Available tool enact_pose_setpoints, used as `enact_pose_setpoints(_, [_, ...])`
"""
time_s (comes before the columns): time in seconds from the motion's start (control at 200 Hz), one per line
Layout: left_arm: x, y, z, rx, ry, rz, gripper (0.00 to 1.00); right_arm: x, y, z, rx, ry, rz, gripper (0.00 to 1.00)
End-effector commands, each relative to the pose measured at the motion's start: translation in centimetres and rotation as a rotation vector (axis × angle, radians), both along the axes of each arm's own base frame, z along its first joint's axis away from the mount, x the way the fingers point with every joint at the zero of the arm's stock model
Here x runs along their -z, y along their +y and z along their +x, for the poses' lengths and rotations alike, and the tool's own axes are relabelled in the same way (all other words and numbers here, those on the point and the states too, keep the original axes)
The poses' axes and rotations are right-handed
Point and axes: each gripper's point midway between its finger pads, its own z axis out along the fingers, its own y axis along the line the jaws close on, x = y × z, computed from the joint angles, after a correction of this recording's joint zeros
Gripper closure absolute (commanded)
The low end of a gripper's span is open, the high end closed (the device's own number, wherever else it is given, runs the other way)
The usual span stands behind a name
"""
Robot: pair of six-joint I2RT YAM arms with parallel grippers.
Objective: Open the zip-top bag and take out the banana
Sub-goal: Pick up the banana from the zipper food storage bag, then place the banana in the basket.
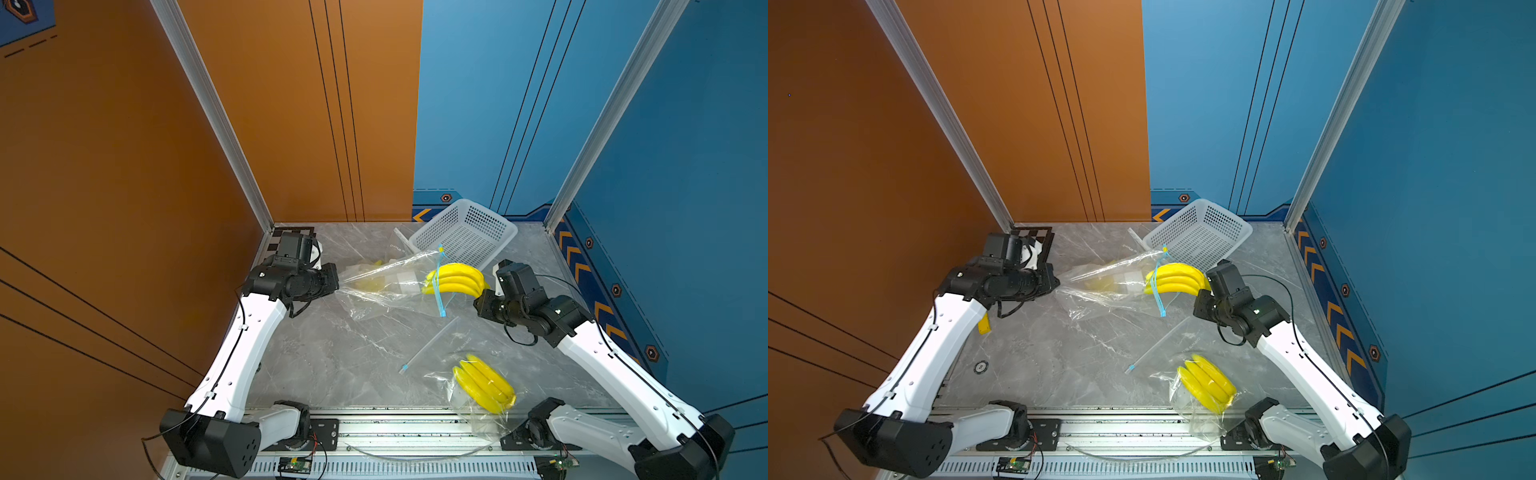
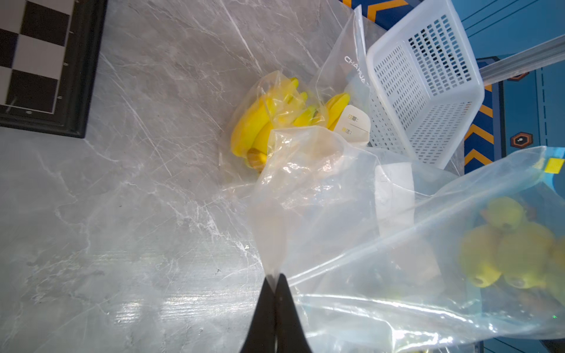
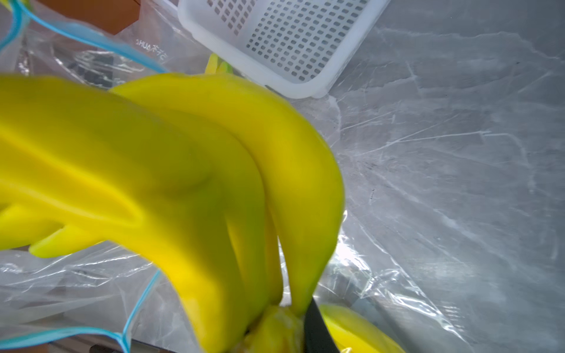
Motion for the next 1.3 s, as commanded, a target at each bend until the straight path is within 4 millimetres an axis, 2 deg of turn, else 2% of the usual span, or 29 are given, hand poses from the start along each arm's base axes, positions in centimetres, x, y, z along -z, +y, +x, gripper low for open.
enact_pose_setpoints(0.0, [-0.1,2.1,-0.9,-0.057,0.009,0.06,1.0,1.6,-3.8,-1.5,0.035,0.093,-0.181,0.8])
enact_pose_setpoints(0.13, [-0.1,3.0,-1.3,-0.075,0.009,0.093,1.0,1.3,-6.4,-1.2,0.124,0.094,-0.193,0.8])
enact_pose_setpoints(0.245, [1.0,2.2,-2.0,-0.047,0.043,0.053,1.0,-0.1,-7.5,1.7,0.183,0.049,-0.165,0.8])
enact_pose_setpoints(0.345, [2.0,1.5,-2.6,-0.011,0.067,0.027,1.0,-1.3,-7.3,5.6,0.192,0.016,-0.138,0.8])
enact_pose_setpoints(0.521, [2.8,0.5,-3.6,0.017,0.091,-0.019,1.0,-1.2,-5.7,14.0,0.177,0.021,-0.112,0.8])
enact_pose_setpoints(0.691, [2.2,-0.4,-4.1,0.046,0.07,-0.054,1.0,1.5,-3.7,21.8,0.153,0.062,-0.1,0.8])
enact_pose_setpoints(0.791, [1.9,-0.8,-4.4,0.053,0.066,-0.077,1.0,3.3,-2.9,25.0,0.145,0.087,-0.098,0.79])
enact_pose_setpoints(0.816, [1.8,-0.9,-4.4,0.052,0.065,-0.083,1.0,4.6,-2.7,25.7,0.142,0.11,-0.103,0.79])
enact_pose_setpoints(0.901, [1.4,-0.9,-4.7,0.042,0.057,-0.099,1.0,6.2,-2.1,27.5,0.132,0.13,-0.101,0.79])
enact_pose_setpoints(1.041, [1.0,-0.8,-5.0,0.038,0.039,-0.105,1.0,8.9,-1.6,29.2,0.13,0.167,-0.1,0.79])
enact_pose_setpoints(1.296, [1.3,-0.4,-5.3,0.017,0.045,-0.114,1.0,12.0,-1.1,29.3,0.121,0.222,-0.103,0.77])
